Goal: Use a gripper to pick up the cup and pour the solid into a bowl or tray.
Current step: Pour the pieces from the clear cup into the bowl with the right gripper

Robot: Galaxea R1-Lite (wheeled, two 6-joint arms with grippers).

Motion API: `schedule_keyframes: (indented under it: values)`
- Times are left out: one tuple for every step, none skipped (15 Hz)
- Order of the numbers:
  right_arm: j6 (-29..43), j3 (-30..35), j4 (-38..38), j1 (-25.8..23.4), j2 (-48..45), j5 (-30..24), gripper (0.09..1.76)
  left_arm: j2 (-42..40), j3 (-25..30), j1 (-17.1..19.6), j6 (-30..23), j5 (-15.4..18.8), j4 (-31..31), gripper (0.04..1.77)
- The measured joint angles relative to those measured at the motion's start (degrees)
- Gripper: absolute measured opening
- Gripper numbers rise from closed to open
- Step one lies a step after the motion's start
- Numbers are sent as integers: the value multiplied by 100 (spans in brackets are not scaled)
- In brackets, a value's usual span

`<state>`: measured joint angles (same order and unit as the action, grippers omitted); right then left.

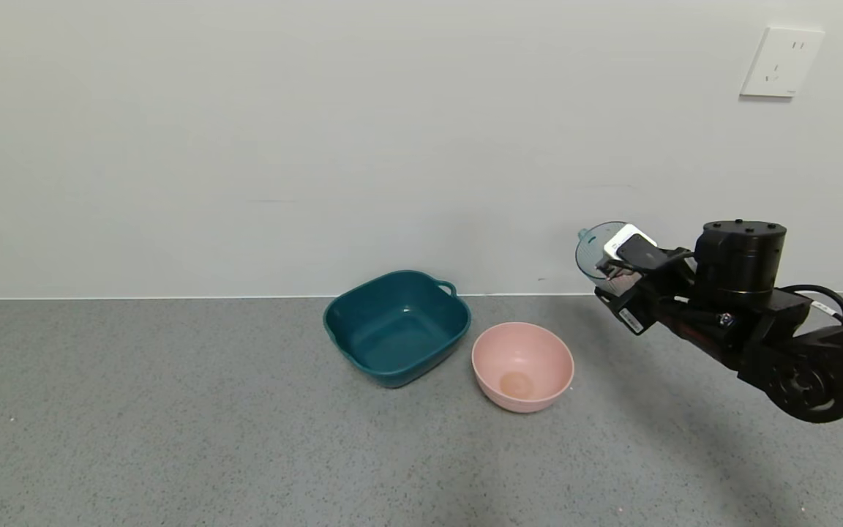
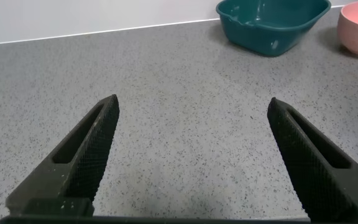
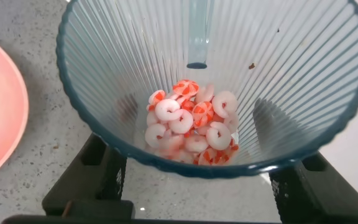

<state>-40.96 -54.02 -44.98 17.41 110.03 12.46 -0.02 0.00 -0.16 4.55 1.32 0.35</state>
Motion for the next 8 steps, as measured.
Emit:
schedule_keyframes:
  values:
    - [-223, -4, -2, 56, 5, 132, 132, 0, 0, 0, -1, 0, -2, 172]
    - [-496, -9, -33, 105, 13, 295, 132, 0, 0, 0, -1, 0, -2, 172]
    - [-733, -9, -82, 144, 28, 399, 132, 0, 0, 0, -1, 0, 0, 172]
    - [-895, -2, -101, 183, 46, 427, 132, 0, 0, 0, 0, 0, -2, 172]
    - [-1056, 18, -107, 233, 63, 435, 132, 0, 0, 0, 0, 0, -2, 172]
    - [-1251, 30, -123, 255, 77, 435, 132, 0, 0, 0, -1, 0, -2, 172]
    - [-1471, 35, -173, 268, 88, 438, 132, 0, 0, -2, -1, 0, 0, 172]
    - [-1744, 35, -240, 273, 101, 443, 132, 0, 0, -2, -1, 0, 0, 172]
